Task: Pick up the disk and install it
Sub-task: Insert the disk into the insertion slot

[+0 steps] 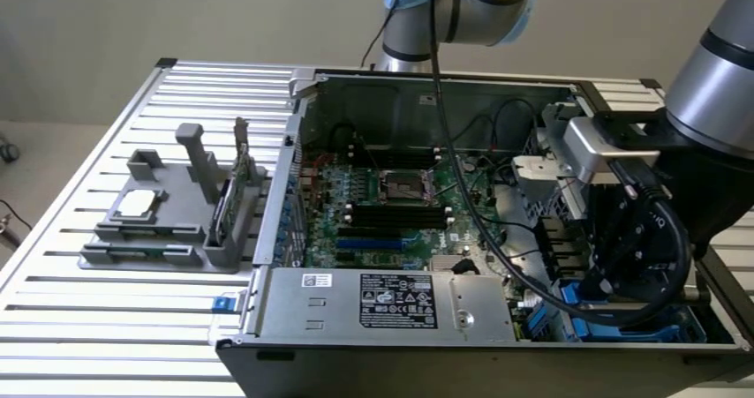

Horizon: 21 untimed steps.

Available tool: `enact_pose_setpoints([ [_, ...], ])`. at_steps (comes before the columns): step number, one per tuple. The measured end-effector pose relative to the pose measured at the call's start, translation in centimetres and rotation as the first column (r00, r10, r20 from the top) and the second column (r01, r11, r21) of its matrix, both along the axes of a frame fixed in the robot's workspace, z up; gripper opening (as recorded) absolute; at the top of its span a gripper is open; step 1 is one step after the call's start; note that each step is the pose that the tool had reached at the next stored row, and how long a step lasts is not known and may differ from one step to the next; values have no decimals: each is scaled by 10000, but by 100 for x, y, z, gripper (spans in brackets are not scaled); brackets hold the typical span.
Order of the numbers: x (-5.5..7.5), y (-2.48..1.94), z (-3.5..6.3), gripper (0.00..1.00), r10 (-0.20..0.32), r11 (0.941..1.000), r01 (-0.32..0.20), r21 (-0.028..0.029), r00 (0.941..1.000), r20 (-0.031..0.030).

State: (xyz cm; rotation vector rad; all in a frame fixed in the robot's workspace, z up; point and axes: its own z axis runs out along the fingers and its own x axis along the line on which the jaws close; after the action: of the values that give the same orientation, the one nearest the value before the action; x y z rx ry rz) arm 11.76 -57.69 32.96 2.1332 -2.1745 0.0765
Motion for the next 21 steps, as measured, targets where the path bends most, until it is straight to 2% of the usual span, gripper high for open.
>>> enact_pose_setpoints([
  [6,3,0,-25,11,0,9999,0,-131,10000,0],
  [8,4,0,-21,11,1,9999,-1,-142,10000,-6],
  [9,5,1,0,11,2,9999,-2,-127,10000,-17],
  [12,3,-1,145,11,-1,9999,1,-144,10000,-33],
  [21,4,0,537,11,13,9999,-14,-142,10000,-53],
])
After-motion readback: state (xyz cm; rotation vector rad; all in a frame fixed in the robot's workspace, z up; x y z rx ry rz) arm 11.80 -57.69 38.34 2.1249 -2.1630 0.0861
